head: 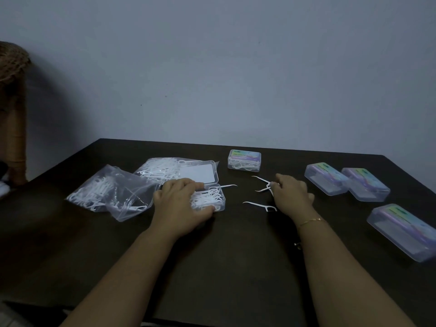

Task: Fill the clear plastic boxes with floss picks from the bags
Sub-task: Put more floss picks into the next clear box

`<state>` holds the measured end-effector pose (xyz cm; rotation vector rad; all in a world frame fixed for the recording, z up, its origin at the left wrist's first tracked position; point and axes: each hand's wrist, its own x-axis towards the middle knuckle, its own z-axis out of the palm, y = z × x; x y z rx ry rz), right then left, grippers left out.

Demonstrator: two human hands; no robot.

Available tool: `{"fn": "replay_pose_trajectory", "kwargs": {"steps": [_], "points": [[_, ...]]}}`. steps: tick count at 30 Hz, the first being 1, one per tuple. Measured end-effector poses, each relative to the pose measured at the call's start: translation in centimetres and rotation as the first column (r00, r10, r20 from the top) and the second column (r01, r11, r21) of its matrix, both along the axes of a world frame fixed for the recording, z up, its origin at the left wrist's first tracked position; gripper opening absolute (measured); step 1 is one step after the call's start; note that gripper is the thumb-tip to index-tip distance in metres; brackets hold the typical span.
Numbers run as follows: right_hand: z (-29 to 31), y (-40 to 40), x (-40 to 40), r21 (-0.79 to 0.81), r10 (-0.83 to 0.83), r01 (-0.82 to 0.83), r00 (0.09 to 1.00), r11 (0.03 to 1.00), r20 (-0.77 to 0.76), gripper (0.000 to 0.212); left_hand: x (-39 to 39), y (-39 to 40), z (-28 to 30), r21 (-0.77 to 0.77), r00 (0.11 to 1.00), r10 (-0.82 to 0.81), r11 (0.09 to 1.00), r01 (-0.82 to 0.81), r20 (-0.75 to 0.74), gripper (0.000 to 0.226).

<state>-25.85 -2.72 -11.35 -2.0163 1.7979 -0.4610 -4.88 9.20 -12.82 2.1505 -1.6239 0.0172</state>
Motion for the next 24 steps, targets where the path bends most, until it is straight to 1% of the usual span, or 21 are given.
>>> {"fn": "replay_pose_trajectory", "kwargs": {"steps": [4,5,7,10,12,16,18,21,24], "points": [[-0.2,0.6,0.0,0.026,0.158,-0.155,0.972,0.988,-0.176,0.047,-0.5,0.0,0.1,-0.011,1.0,0.005,1.0,-0.005,0.013,0.063],[-0.2,0.6,0.1,0.029,0.175,-0.172,0.962,0.985,-0.212,0.045,-0.6,0.0,0.1,-0.018,1.0,0.002,1.0,-0.001,0.021,0.063],[0.0,0.6,0.2,0.016,0.177,-0.178,0.958,0.984,-0.225,0.041,-0.8,0.0,0.1,-0.035,0.999,-0.009,0.999,0.011,0.032,0.064],[0.3,0.5,0.3,0.019,0.195,-0.195,0.961,0.981,-0.194,0.034,-0.9,0.1,0.1,-0.044,0.999,-0.018,0.999,0.019,0.032,0.062],[0.4,0.4,0.4,0.023,0.2,-0.199,0.97,0.98,-0.138,0.032,-0.9,0.0,0.0,-0.046,1.0,-0.019,0.999,0.02,0.025,0.06],[0.7,0.7,0.1,0.077,0.178,-0.191,0.972,0.978,0.15,0.037,-0.9,0.0,0.0,-0.054,1.0,-0.022,0.998,0.023,0.011,0.057],[0.9,0.7,-0.1,0.074,0.162,-0.182,0.961,0.98,0.223,0.036,-0.9,0.0,0.0,-0.057,1.0,-0.028,0.998,0.028,0.002,0.057],[1.1,0.6,-0.5,0.055,0.136,-0.151,0.966,0.987,0.221,0.034,-0.9,-0.1,0.0,-0.057,1.0,-0.031,0.998,0.031,0.001,0.057],[1.3,0.6,-0.7,0.073,0.135,-0.147,0.979,0.986,0.15,0.031,-0.9,-0.2,0.0,-0.054,0.999,-0.033,0.998,0.033,0.0,0.056]]}}
